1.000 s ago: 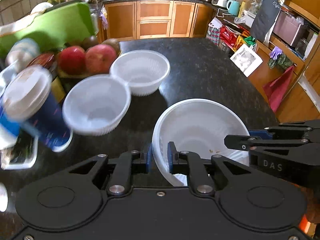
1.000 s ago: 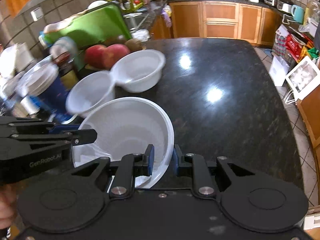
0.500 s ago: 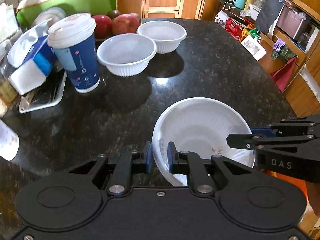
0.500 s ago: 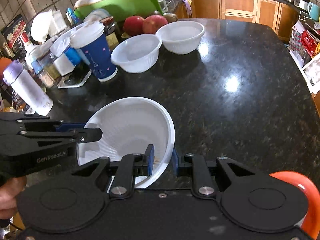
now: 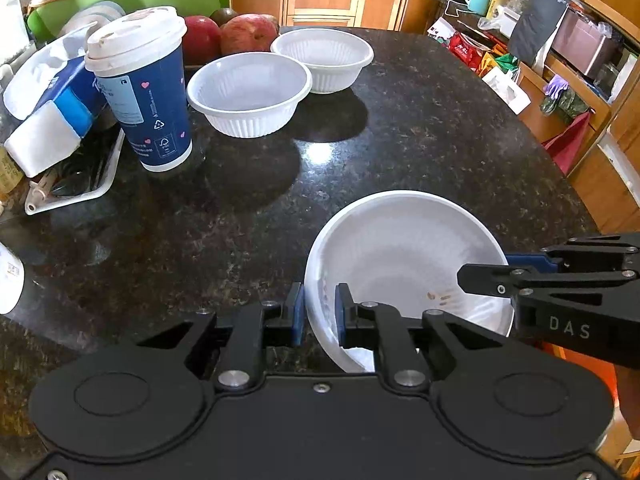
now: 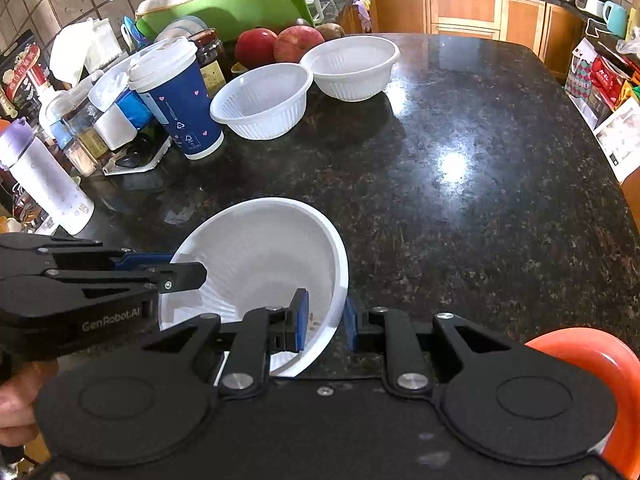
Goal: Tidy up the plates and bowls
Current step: 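Lift the white bowl and carry it onto the orange plate, then open both grippers to release the white bowl on the plate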
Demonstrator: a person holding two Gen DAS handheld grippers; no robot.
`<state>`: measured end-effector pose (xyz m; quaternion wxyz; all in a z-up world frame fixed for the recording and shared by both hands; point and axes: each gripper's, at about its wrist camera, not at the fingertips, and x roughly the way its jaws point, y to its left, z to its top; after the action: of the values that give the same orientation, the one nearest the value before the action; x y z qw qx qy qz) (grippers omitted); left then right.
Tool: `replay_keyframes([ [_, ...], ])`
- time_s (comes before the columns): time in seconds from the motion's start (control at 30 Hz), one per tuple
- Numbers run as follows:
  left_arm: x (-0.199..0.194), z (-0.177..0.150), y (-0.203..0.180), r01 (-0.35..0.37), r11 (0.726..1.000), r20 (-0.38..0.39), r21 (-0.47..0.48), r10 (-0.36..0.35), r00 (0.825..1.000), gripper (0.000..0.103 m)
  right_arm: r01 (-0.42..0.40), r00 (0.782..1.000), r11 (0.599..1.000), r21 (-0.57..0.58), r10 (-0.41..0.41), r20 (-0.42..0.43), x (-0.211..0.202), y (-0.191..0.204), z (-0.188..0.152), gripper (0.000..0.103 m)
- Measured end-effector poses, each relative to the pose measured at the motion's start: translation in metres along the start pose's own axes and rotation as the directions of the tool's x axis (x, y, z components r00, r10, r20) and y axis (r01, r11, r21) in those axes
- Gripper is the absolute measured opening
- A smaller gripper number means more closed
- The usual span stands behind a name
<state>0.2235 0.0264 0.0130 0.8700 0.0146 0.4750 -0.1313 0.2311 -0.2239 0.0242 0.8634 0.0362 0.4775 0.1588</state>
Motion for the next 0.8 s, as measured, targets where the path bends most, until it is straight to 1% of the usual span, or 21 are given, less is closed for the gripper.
replay_keyframes([
  [0.07,-0.0005,-0.0011,-0.0006,0.004,1.000,0.014,0.004,-0.005,1.000,0.024,0.001,1.000,1.000,-0.001,-0.001,-0.002,0.0021,-0.0003,-0.0006,0.025],
  [0.1,-0.0010,-0.0017,-0.0010,0.007,1.000,0.018,0.004,-0.007,1.000,0.030,0.004,1.000,1.000,-0.003,-0.004,-0.002,0.0030,0.0001,-0.0012,0.026],
  [0.13,-0.0012,-0.0016,-0.0020,0.012,1.000,0.018,0.007,-0.012,1.000,0.035,0.007,1.000,1.000,-0.008,-0.007,0.000,0.0038,0.0005,-0.0018,0.028],
  [0.17,-0.0015,-0.0019,-0.0029,0.019,1.000,0.022,0.011,-0.019,1.000,0.037,0.009,1.000,1.000,-0.017,-0.009,0.000,0.0046,0.0008,-0.0029,0.034],
  [0.2,-0.0014,-0.0019,-0.0040,0.019,1.000,0.024,0.012,-0.019,1.000,0.042,0.009,1.000,1.000,-0.024,-0.009,0.000,0.0052,0.0013,-0.0038,0.037],
  [0.23,-0.0012,-0.0019,-0.0051,0.014,1.000,0.024,0.012,-0.015,1.000,0.044,0.010,1.000,0.999,-0.030,-0.010,0.000,0.0059,0.0017,-0.0045,0.040],
  [0.5,0.0001,-0.0016,-0.0082,-0.001,1.000,0.023,0.017,0.001,1.000,0.044,0.018,1.000,1.000,-0.024,-0.018,0.016,0.0035,-0.0032,-0.0054,0.043],
  [0.8,-0.0031,-0.0010,-0.0087,-0.021,1.000,0.036,0.016,0.021,0.999,0.044,0.003,0.999,1.000,-0.022,-0.002,0.037,-0.0035,-0.0046,-0.0051,0.043],
])
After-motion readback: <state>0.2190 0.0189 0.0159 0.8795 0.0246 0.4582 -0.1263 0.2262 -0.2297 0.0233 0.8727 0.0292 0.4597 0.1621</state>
